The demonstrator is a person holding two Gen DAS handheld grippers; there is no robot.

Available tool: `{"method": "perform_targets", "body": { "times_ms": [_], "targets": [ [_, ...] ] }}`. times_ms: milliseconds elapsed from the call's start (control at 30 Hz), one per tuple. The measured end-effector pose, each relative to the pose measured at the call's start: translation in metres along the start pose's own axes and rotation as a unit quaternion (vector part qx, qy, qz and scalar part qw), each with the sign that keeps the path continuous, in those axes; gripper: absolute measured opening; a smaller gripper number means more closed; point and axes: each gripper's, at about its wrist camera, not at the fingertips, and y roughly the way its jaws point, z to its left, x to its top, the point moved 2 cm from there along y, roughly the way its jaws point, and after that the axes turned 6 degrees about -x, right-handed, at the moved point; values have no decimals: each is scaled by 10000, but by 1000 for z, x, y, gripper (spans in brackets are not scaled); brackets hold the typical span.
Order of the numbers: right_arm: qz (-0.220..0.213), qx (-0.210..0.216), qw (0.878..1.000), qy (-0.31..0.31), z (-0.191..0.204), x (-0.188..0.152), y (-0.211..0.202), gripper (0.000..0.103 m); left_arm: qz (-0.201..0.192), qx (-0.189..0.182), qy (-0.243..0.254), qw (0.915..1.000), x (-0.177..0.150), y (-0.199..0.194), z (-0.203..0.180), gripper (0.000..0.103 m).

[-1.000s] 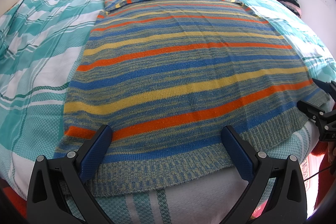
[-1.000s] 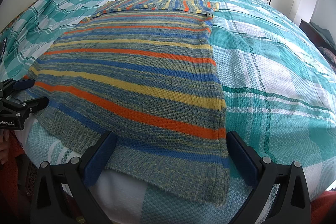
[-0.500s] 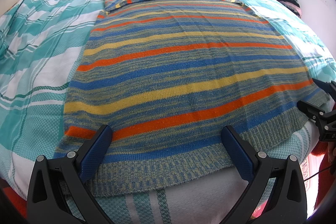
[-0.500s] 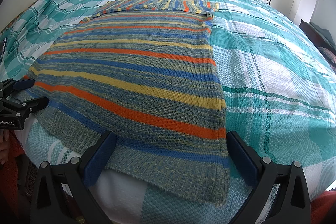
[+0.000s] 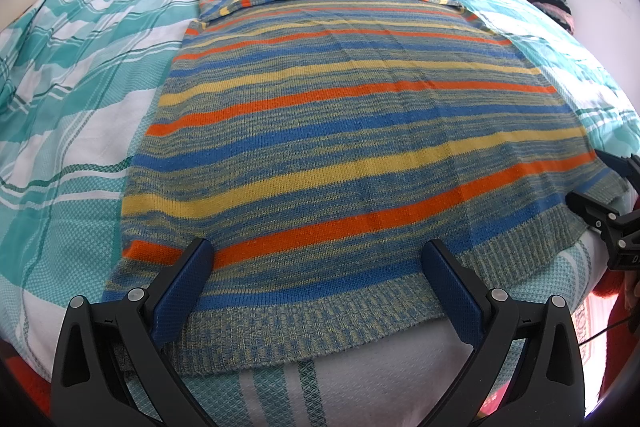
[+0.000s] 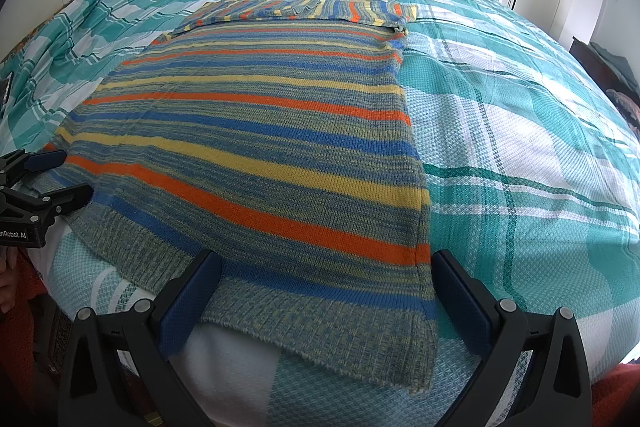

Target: Fold small clothes

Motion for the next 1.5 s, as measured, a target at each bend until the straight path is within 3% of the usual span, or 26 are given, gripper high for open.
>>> {"method": "perform_targets", "body": {
  "times_ms": [800, 900, 967, 1033, 1100, 1200, 1300, 1400, 1500],
  "targets": [
    [-12, -8, 10000, 5, 1, -1, 0, 103, -7, 1, -4, 10000, 1, -1, 0, 102],
    [32, 9, 10000, -38, 0, 1, -2, 102, 246, -40, -16, 9997, 6, -10, -1, 101],
    [201, 115, 9997, -127, -3, 9, -9, 101, 284, -452, -270, 9982, 9, -32, 6, 99],
    [63, 299, 9995, 98, -19, 18, -33, 100, -191, -985, -792, 9918, 9, -69, 28, 100],
    [-216, 505, 9975, 443, -39, 21, -57, 100, -526, -1224, -1297, 9826, 2, -95, 59, 101],
    [-77, 904, 9930, 760, -60, 17, -67, 100, -237, -1325, -1879, 9729, -10, -89, 97, 100],
    [479, 1358, 9844, 1008, -70, 7, -52, 99, 180, -1514, -2184, 9639, -17, -68, 109, 99],
    [650, 1569, 9767, 1312, -77, 8, -41, 97, 319, -1445, -2031, 9679, -14, -54, 105, 99],
    [794, 1851, 9659, 1626, -82, 17, -25, 95, 340, -1488, -2093, 9659, -7, -46, 110, 98]
  ]
}}
